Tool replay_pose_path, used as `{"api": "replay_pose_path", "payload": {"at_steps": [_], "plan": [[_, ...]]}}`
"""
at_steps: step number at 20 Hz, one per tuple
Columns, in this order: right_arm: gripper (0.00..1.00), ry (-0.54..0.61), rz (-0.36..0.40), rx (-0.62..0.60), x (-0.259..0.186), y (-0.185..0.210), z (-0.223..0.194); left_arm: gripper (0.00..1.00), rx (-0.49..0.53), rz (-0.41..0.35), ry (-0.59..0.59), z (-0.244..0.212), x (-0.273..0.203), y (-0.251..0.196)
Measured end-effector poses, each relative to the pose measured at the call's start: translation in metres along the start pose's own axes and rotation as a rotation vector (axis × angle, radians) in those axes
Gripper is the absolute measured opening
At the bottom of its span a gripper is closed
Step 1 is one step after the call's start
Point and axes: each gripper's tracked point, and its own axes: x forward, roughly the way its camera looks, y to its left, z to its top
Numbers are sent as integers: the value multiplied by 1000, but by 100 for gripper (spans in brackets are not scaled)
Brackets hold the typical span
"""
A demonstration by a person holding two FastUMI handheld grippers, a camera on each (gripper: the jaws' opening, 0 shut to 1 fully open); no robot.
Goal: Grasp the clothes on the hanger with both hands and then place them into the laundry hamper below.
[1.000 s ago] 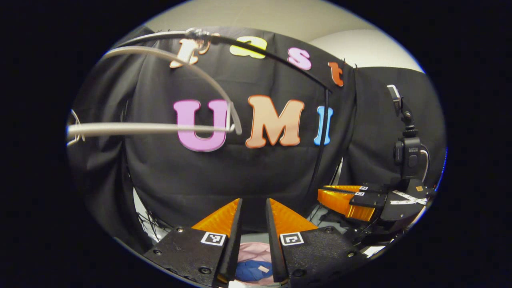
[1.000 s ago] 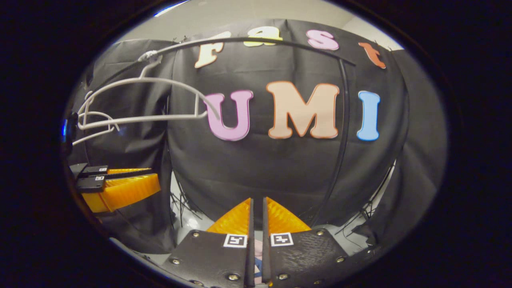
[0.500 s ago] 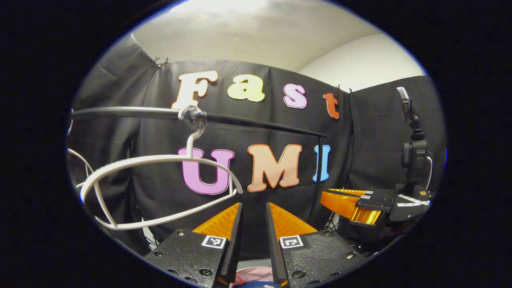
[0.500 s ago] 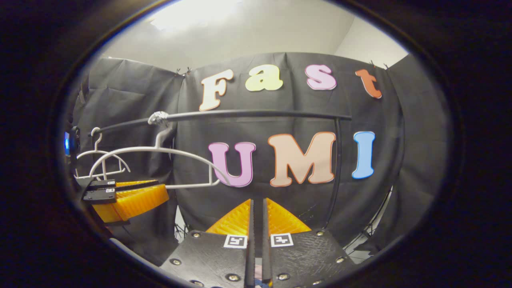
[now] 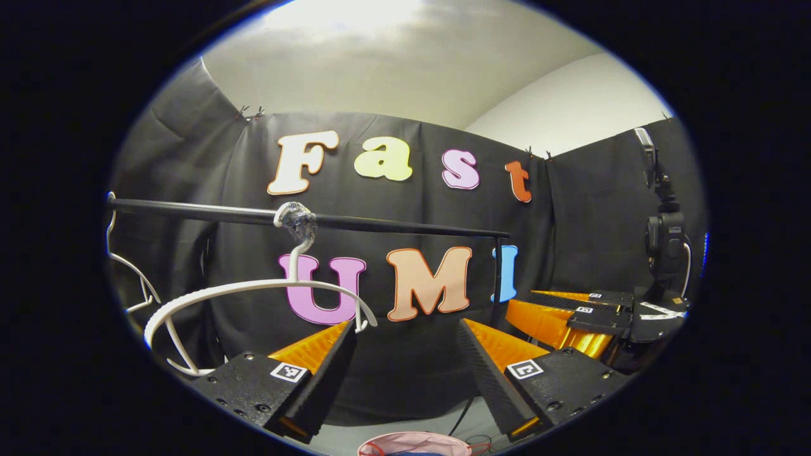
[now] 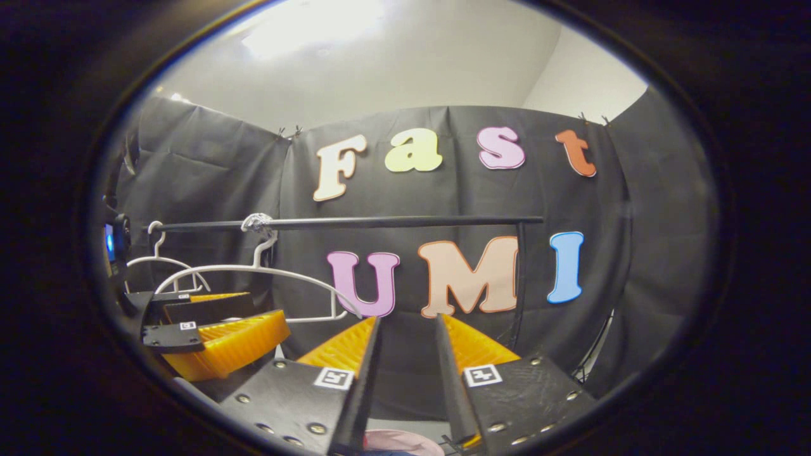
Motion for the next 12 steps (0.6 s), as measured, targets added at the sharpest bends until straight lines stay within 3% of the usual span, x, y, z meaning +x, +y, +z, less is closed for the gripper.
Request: {"api": "replay_pose_path", "payload": {"at_steps": [5,9,12], "plan": [[80,-26,-36,-10,-10,-22,13,96,-19,-6,-23,4,10,-17],[87,-38,-64,-26,-22,-64,12,96,-30,17,-40,2,24,-35],[84,-34,-76,-15,-25,-97,3,96,-21,25,-47,-11,43,-58]]}}
